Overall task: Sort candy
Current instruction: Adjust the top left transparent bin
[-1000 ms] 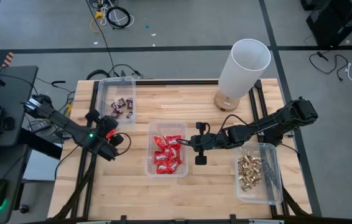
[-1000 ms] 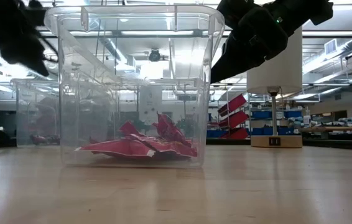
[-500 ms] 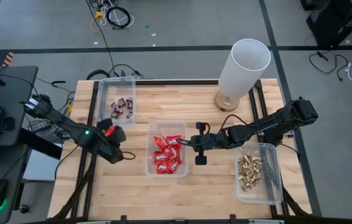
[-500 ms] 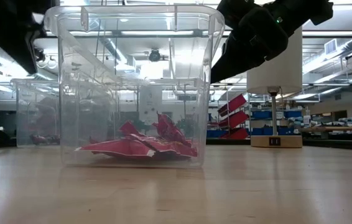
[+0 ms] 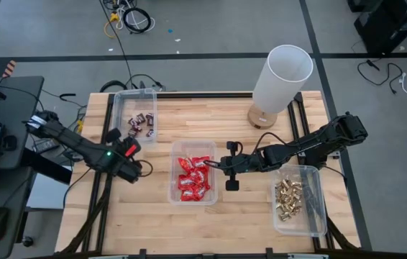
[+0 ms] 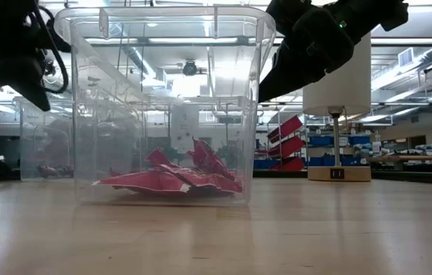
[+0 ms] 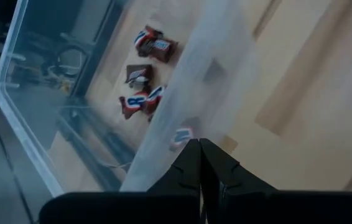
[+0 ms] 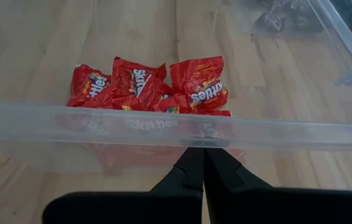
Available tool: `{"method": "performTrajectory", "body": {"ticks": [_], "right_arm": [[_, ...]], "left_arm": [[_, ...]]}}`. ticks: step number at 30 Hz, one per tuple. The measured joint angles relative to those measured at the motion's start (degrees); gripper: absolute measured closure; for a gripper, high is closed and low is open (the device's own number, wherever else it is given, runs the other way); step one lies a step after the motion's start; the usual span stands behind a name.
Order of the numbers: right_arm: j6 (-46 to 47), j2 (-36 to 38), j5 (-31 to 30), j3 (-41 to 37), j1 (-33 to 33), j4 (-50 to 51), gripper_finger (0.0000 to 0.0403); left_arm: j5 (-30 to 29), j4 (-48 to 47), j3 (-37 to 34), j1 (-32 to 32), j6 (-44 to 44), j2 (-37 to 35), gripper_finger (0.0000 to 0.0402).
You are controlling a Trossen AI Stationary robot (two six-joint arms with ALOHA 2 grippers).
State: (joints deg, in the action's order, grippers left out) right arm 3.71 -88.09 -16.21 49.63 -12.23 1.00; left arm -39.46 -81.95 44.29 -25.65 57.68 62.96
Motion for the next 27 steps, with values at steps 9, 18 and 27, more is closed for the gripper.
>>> {"method": "performTrajectory", "body": {"ticks": [9,18,27], "right_arm": [[0.22,0.00,0.02,0.00,0.00,-0.01,0.0403],[0.24,0.00,0.02,0.00,0.00,-0.01,0.0403],[0.24,0.00,0.02,0.00,0.00,-0.01,0.0403]], "left_arm": [[-3.49,-0.59,-2.30,2.83,0.08,0.02,0.0402],[-3.78,-2.90,-2.24,6.47,4.40,0.00,0.0402],[-3.78,-3.13,-2.20,9.24,4.66,-0.02,0.0402]]}}
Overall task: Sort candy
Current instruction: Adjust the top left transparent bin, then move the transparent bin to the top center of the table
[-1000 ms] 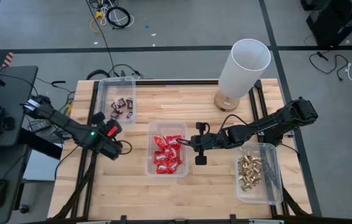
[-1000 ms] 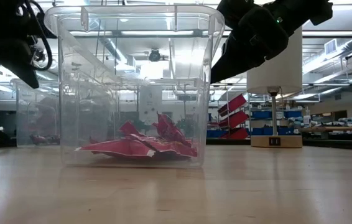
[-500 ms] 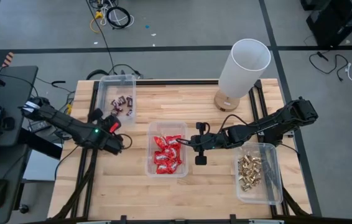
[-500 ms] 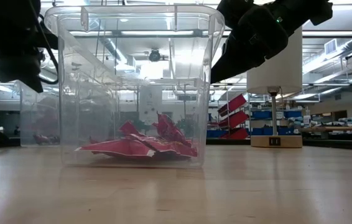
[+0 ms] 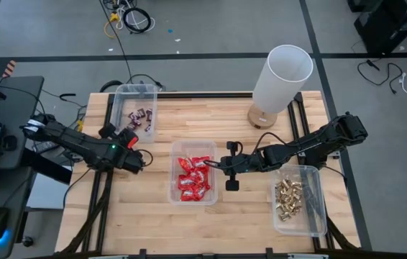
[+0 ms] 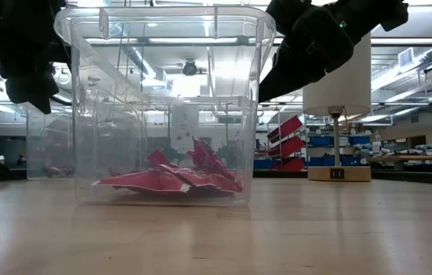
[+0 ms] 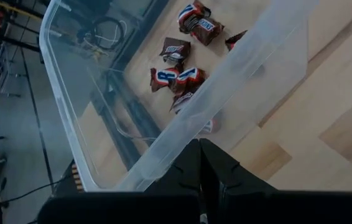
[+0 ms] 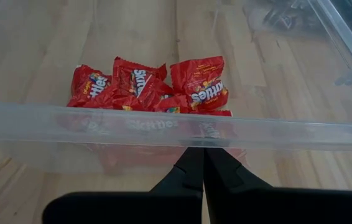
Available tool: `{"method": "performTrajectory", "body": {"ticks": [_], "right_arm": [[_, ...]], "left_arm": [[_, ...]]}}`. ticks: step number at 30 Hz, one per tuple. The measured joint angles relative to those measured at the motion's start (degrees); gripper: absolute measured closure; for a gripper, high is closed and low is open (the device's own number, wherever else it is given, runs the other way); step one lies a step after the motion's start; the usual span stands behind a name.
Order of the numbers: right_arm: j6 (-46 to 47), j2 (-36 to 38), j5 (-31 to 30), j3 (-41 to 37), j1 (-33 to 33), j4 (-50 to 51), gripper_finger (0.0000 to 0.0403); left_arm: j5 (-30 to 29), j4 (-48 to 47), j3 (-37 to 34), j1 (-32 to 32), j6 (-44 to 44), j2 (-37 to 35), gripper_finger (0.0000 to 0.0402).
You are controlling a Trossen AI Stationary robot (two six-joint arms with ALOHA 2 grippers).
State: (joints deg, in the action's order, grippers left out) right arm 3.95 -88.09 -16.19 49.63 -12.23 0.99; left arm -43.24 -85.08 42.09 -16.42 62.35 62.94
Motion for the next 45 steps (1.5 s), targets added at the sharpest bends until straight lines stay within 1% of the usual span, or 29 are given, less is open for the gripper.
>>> {"method": "performTrajectory", "body": {"ticks": [4,7,8,11,12,17,21,24,27,32,35,38,41,45], "right_arm": [[0.00,0.00,0.00,0.00,0.00,0.02,0.0403],[0.00,0.00,-0.04,0.00,-0.12,0.30,0.0403],[0.05,0.00,-0.67,0.00,-0.30,0.33,0.0403],[0.76,0.85,-7.53,-0.02,-1.29,0.80,0.0403],[0.78,1.49,-8.77,-0.02,-1.56,0.94,0.0403],[0.34,4.78,-9.29,-0.02,-2.43,1.06,0.0403],[0.69,7.72,-10.25,-0.02,-3.72,0.50,0.0403],[1.56,9.63,-11.71,-0.02,-4.66,0.75,0.0403],[0.47,11.01,-11.02,-0.02,-6.64,-1.06,0.0403],[-3.64,11.72,-5.79,-0.02,-11.06,-10.49,0.0403],[-5.47,11.10,-4.87,1.72,-12.79,-16.23,0.0403],[-6.11,9.52,-4.90,4.85,-14.17,-19.50,0.0403],[-5.54,5.66,-4.90,7.83,-15.22,-18.55,0.0403],[-1.35,-1.33,-4.89,13.01,-16.45,-16.09,0.0403]], "left_arm": [[0.04,0.17,0.35,0.36,-0.33,0.00,0.0402],[0.36,-0.11,2.09,-0.05,-0.43,0.00,0.0402],[0.42,-0.27,2.87,-0.21,-0.48,0.00,0.0402],[0.22,-0.32,5.28,-0.74,-1.18,0.00,0.0402],[0.22,-0.17,6.13,-1.00,-1.74,0.00,0.0402],[-0.08,0.39,10.69,-3.04,-3.60,0.00,0.0402],[-3.13,1.93,13.75,-5.09,-3.97,0.00,0.0402],[-4.94,4.42,14.96,-6.73,-7.67,0.00,0.0402],[-6.46,11.35,15.96,-8.97,-14.48,0.00,0.0402],[-6.61,28.28,16.44,-13.68,-30.42,0.00,0.0402],[-8.24,33.89,16.44,-15.89,-35.80,0.00,0.0402],[-11.43,35.49,16.44,-17.51,-38.25,0.00,0.0402],[-15.61,35.15,16.44,-18.80,-39.57,0.00,0.0402],[-17.07,34.50,16.44,-19.55,-41.03,0.00,0.0402]]}}
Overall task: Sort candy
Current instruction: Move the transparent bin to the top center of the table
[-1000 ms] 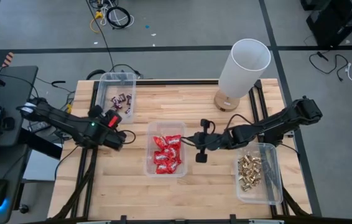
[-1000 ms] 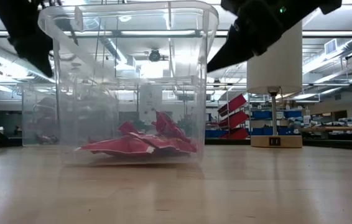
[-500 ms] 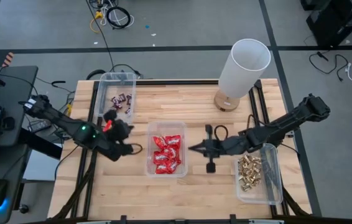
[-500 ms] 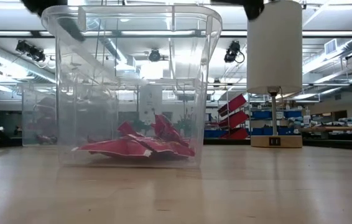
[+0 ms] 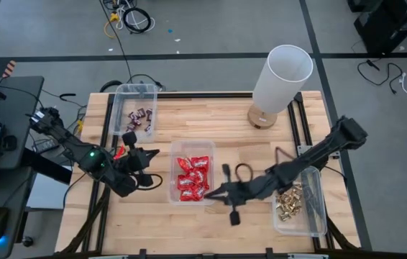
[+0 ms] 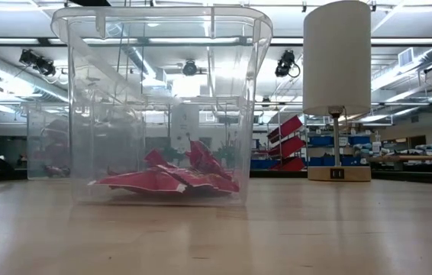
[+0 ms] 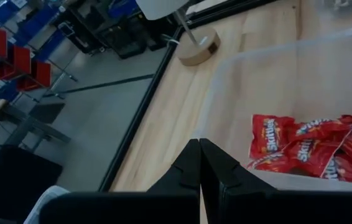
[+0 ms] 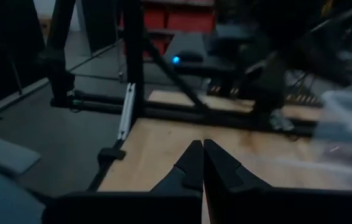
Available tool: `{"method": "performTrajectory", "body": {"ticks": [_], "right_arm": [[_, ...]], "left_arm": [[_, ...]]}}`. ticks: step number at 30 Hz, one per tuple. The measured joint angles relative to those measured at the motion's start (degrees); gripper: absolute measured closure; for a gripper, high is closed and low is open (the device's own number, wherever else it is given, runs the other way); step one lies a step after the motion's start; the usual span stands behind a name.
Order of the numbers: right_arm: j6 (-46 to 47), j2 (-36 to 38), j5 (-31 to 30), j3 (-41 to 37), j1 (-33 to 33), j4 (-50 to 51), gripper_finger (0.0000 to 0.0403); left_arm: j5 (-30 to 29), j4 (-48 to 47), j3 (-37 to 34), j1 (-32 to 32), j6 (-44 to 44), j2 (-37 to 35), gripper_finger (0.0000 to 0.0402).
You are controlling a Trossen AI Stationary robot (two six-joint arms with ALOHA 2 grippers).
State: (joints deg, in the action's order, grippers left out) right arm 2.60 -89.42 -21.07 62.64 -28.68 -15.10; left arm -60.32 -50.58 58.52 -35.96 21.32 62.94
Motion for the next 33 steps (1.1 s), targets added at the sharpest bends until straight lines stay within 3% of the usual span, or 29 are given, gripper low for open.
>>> {"method": "performTrajectory", "body": {"ticks": [5,12,17,26,33], "right_arm": [[5.14,-9.77,0.17,11.40,-1.81,6.46,0.0403],[19.15,-21.66,-2.34,31.85,-4.96,33.76,0.0403],[32.45,-27.93,-3.35,41.74,-5.80,47.84,0.0403],[51.48,-31.42,-4.39,45.19,-5.74,63.22,0.0403],[56.18,-31.20,-5.24,45.26,-4.03,70.21,0.0403]], "left_arm": [[0.02,-1.00,0.00,-0.55,-0.11,0.01,0.0402],[0.12,-5.90,0.00,-0.55,0.77,0.00,0.0402],[0.59,-8.99,0.00,-0.55,1.77,0.02,0.0402],[0.62,-11.03,-0.01,-0.55,1.56,0.02,0.0402],[0.62,-12.78,-0.02,-0.55,1.53,0.02,0.0402]]}}
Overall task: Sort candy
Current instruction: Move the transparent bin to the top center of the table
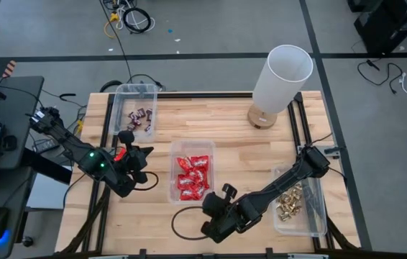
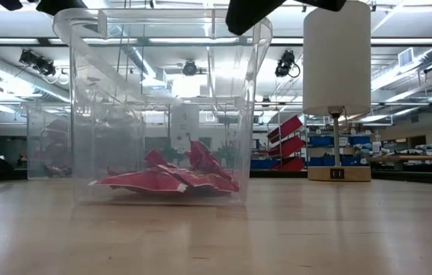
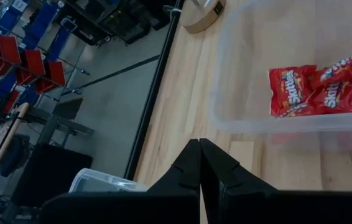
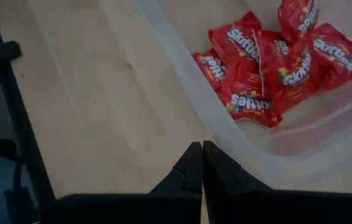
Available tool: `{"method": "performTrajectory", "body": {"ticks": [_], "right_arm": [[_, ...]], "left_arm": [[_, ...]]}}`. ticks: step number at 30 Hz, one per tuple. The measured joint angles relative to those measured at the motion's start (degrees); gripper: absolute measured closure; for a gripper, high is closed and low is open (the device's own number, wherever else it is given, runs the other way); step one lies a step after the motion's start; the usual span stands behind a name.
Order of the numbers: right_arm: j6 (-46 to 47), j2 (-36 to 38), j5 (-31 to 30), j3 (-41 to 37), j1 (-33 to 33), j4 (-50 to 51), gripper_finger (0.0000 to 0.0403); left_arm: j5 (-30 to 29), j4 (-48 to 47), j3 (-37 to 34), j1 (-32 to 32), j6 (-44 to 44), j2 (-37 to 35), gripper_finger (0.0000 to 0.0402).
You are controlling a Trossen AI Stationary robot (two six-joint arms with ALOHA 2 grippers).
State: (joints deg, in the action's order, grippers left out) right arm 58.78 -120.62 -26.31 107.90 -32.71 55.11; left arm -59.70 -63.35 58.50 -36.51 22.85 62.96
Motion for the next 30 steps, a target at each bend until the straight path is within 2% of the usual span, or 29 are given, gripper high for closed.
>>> {"method": "performTrajectory", "body": {"ticks": [10,14,30], "right_arm": [[-1.52,-0.04,0.23,0.00,2.97,2.73,0.0403],[-3.80,-0.04,0.41,0.00,4.21,2.71,0.0403],[-13.38,-0.11,0.42,-0.02,10.81,2.57,0.0403]], "left_arm": [[-0.01,-1.15,0.00,0.00,-0.05,0.00,0.0402],[-0.02,-4.29,0.00,0.00,0.17,-0.02,0.0402],[-0.31,-19.99,-0.02,0.00,15.12,-0.02,0.0402]]}}
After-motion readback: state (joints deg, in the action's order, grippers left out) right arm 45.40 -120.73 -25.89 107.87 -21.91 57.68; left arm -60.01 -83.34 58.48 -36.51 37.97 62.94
